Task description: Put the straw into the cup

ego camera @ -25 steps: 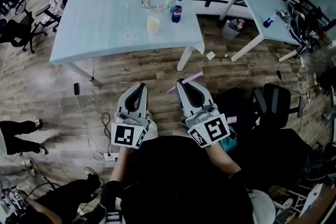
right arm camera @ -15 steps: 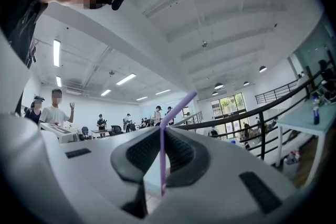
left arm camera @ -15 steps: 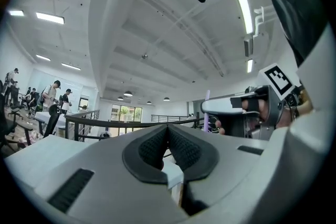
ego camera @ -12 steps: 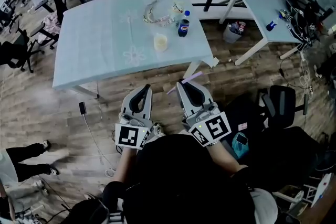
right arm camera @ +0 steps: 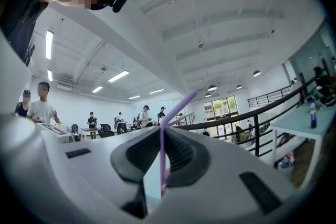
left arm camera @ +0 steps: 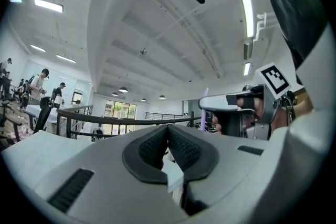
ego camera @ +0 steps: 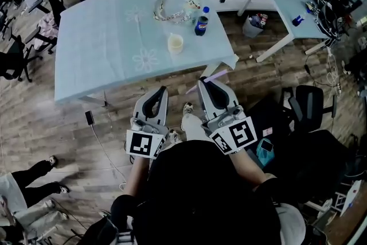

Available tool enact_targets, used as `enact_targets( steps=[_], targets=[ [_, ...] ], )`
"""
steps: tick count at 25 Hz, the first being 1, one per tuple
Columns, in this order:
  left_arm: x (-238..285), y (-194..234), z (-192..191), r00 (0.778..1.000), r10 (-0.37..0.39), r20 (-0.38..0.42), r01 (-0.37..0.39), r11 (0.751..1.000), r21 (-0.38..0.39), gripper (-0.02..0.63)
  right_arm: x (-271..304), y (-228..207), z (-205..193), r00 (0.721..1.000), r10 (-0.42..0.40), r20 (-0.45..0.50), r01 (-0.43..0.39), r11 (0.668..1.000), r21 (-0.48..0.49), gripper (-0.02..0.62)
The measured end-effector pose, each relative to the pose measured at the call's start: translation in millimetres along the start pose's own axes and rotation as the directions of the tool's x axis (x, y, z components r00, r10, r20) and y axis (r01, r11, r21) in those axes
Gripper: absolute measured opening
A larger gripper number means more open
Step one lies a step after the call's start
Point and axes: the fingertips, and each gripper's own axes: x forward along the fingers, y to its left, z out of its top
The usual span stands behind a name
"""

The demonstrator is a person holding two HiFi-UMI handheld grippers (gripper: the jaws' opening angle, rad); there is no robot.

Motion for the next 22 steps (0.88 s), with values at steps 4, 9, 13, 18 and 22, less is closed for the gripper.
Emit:
enact_targets(
  steps=[4,9,13,18,22],
  targets=[
    [18.2,15.5,-4.4,1.0,-0.002,-0.012,0.003,1.0,0.005,0.013,22.4,-22.3,0.3,0.999,-0.035,0.006,0.035,0.999,0.004,0.029],
    [42.1,34.2,-5.1,1.0,0.008,-0.026,-0.008,1.0,0.004,0.012,50.2,-44.5,-0.2,0.999,-0.039,0.003,0.039,0.999,0.02,0.029],
    [64.4,43.6,-10.7,0.999,0.007,-0.037,-0.007,1.0,0.004,0.012,72.7,-60.3,-3.4,1.0,-0.025,0.0,0.025,1.0,0.017,0.029],
    [99.4,55.5,-16.7,0.999,0.008,-0.047,-0.008,1.0,-0.002,0.013,107.1,-89.4,-7.0,1.0,-0.01,-0.003,0.01,1.0,0.029,0.029],
    [127.7,70.6,-16.5,0.997,0.03,-0.065,-0.031,0.999,-0.01,0.012,139.5,-116.0,-10.0,1.0,0.008,-0.013,-0.007,0.998,0.056,0.029]
  ],
)
